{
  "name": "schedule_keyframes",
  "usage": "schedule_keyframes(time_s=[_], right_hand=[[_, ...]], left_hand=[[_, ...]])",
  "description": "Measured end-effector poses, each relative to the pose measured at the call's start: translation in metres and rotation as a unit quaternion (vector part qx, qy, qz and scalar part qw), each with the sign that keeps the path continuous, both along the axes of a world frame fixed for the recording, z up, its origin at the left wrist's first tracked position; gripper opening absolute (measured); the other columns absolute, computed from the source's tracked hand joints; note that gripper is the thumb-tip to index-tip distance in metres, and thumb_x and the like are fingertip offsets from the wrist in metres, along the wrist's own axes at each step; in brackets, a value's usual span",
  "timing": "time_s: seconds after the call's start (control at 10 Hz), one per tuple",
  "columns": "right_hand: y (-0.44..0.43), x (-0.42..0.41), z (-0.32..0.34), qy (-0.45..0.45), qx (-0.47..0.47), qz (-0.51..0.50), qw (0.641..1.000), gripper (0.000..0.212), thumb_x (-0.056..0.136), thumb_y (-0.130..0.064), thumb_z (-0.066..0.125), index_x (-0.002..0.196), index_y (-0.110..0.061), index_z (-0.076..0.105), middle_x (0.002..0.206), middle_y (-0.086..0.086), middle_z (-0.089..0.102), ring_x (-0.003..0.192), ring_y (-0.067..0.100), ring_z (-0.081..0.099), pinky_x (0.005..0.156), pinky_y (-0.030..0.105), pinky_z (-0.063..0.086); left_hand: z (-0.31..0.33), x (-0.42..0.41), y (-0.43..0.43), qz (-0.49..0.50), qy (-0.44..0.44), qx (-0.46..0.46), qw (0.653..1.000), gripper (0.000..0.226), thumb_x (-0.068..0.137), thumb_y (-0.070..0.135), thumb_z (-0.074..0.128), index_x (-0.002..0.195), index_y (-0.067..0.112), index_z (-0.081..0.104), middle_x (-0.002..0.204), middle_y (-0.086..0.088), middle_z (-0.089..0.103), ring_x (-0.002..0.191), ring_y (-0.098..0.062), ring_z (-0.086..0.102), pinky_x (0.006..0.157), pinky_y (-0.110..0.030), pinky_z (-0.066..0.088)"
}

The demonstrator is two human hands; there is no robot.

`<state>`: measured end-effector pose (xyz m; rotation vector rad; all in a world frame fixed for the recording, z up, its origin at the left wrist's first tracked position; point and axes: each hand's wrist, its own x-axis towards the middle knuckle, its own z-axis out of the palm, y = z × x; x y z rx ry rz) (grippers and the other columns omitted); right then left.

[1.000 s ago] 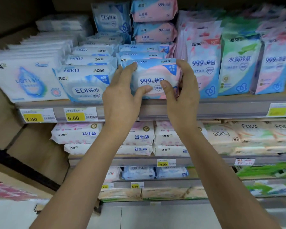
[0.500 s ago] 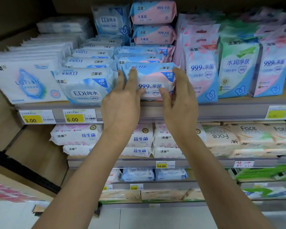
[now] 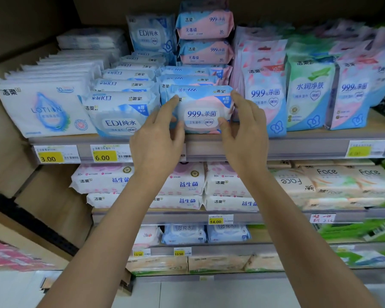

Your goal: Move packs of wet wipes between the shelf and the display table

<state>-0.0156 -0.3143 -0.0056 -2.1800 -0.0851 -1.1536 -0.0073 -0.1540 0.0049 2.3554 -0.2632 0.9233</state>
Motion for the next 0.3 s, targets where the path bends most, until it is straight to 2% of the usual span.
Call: schedule_keyframes(time_s=[0.2,0.3], right_hand=[[-0.0016,-0.0090,0.0016,0.014,0.046,0.024,0.999,0.046,0.086,-0.014,0.057,0.131,-0.006,0.049,0.107,0.009,0.059,0.100,0.030,0.053,0.083,0.036,0.046],[-0.0024,-0.0145,0.0009,0.005,0.047,0.006,0.999,0.041,0.087,-0.013,0.056,0.127,-0.005,0.051,0.108,0.008,0.060,0.099,0.029,0.054,0.083,0.031,0.044]], left_hand=[[0.0000,-0.0084,0.0027,-0.059,-0.004,-0.067,0.996,0.041,0.089,0.027,0.058,0.130,0.027,0.051,0.094,0.012,0.064,0.078,-0.012,0.062,0.069,-0.039,0.054],[-0.0014,-0.0121,0.0032,-0.068,0.012,-0.094,0.993,0.042,0.089,0.026,0.059,0.130,0.027,0.051,0.094,0.014,0.064,0.079,-0.007,0.061,0.071,-0.039,0.054]])
